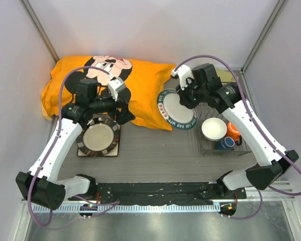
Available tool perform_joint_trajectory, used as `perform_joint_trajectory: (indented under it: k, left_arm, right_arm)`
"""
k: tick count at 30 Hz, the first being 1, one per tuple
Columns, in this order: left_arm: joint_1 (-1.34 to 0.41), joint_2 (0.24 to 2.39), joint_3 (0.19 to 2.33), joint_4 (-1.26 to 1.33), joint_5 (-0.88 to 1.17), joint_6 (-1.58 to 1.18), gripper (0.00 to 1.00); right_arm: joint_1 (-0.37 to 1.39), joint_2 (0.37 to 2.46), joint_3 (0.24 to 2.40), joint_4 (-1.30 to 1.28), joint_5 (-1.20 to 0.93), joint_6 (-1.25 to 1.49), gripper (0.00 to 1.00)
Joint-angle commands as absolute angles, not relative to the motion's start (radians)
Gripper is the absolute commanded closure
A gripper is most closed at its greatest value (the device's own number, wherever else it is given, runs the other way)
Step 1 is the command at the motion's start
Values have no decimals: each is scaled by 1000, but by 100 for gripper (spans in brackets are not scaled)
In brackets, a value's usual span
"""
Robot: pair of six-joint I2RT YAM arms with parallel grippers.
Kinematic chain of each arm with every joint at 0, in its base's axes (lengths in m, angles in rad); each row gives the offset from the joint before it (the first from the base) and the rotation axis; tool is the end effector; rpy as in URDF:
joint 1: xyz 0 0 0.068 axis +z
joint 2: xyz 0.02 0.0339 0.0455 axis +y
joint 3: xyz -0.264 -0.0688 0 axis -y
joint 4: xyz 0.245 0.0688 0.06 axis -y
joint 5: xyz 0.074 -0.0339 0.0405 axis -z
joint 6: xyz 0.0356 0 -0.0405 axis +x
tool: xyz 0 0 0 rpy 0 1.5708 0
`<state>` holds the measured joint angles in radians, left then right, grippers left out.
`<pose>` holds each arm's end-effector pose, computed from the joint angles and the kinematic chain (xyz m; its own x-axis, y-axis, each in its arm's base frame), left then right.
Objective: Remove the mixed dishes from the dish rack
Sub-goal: Place the plate at the center of the board.
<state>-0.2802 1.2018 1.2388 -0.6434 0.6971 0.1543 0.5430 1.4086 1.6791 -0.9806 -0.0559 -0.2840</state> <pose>0.2345 -0.0913 0.3710 -0.4307 0.2466 -0.8682 0.7946 0.5597 -0.2352 0.2391 0.1466 0.4259 -0.3811 -0.5567 -0.7381 -0.6864 0.7052 -0.1775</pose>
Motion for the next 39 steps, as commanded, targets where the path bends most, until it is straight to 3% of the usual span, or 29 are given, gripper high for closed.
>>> perform_joint_trajectory:
  k: [1,16,22,25,31,33,39]
  left_arm:
    - [-360,1196,1285,-542,671,150,4]
    - [-566,1341,1370,-459,577,204,5]
    - [-607,1362,1368,-443,564,210,11]
    - [-609,1364,1368,-442,563,201,30]
    - [-609,1356,1353,-440,597,184,59]
    - [-609,1353,1350,-440,614,178,63]
    - [-609,1347,1341,-440,663,153,99]
  right_arm:
    - [578,1359,1689,-963,-215,-318,99]
    - [612,1374,1720,-996,-412,-318,99]
    - [614,1359,1710,-996,-448,-316,99]
    - [614,1351,1697,-992,-457,-319,99]
    - [614,1344,1681,-989,-460,-322,96]
    - [614,1345,1680,-986,-465,-324,93]
    - [614,1353,1672,-989,-468,-324,81]
